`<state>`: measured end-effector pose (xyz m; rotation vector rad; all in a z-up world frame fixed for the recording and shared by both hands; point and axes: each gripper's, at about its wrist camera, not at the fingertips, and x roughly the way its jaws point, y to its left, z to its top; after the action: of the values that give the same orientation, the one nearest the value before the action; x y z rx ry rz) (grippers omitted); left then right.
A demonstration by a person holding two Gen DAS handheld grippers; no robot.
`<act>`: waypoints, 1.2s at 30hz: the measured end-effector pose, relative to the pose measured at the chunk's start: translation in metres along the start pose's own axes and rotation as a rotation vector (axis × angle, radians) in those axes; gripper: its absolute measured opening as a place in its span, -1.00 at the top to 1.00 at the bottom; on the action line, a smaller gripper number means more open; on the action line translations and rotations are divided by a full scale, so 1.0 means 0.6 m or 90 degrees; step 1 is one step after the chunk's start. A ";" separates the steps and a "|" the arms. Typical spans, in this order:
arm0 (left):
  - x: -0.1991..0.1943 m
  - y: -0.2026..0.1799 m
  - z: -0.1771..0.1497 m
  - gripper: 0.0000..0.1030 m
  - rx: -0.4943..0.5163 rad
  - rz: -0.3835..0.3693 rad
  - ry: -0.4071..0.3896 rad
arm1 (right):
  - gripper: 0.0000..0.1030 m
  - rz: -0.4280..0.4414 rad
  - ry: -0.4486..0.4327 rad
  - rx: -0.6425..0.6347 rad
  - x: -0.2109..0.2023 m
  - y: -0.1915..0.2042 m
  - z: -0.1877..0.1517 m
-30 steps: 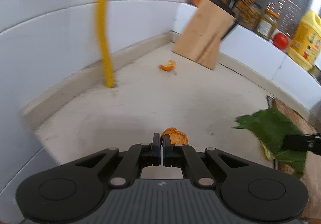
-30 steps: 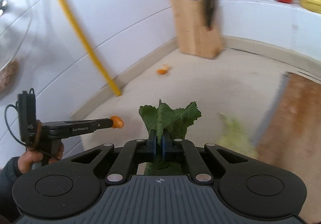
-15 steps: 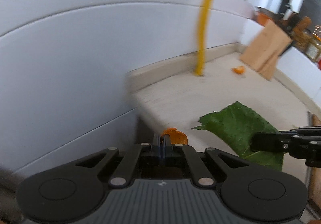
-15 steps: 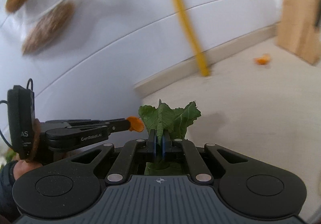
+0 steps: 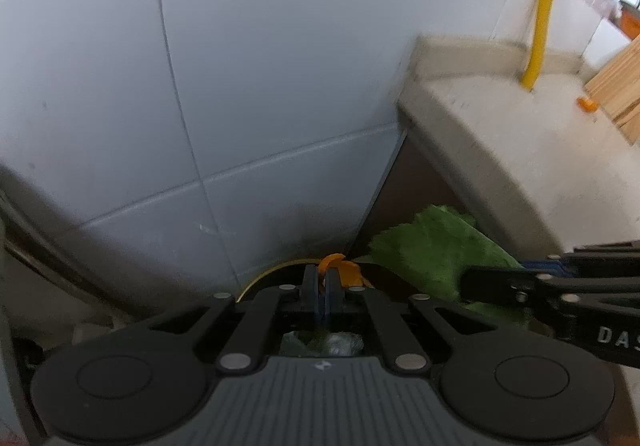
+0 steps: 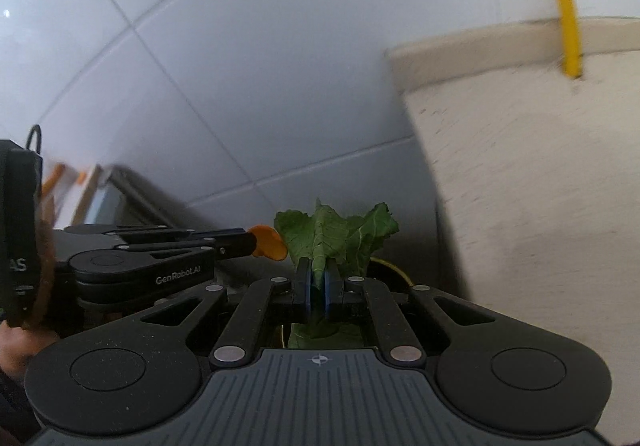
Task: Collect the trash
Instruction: 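Open both grippers inside the bin, dropping leaves and peel, then raise both open grippers back up to the counter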
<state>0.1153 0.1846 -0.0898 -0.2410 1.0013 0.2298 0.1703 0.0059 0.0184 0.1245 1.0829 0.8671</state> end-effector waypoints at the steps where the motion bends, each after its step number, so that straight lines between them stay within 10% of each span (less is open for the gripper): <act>1: 0.006 0.000 -0.003 0.99 -0.003 0.005 0.009 | 0.80 0.001 0.010 -0.006 0.013 0.003 0.001; 16: 0.041 0.030 -0.008 0.70 -0.027 -0.002 0.017 | 0.49 -0.024 0.061 0.045 0.098 -0.001 -0.017; 28: -0.007 0.008 -0.005 0.61 0.001 -0.051 -0.041 | 0.25 -0.082 -0.078 0.067 -0.087 -0.014 -0.030; 36: -0.079 -0.146 0.029 0.30 0.130 -0.155 -0.116 | 0.13 -0.230 -0.180 0.126 -0.249 -0.104 -0.099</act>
<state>0.1309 0.1031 -0.0324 -0.1511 0.7992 -0.0722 0.1292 -0.1546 0.0658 0.2032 0.8862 0.4019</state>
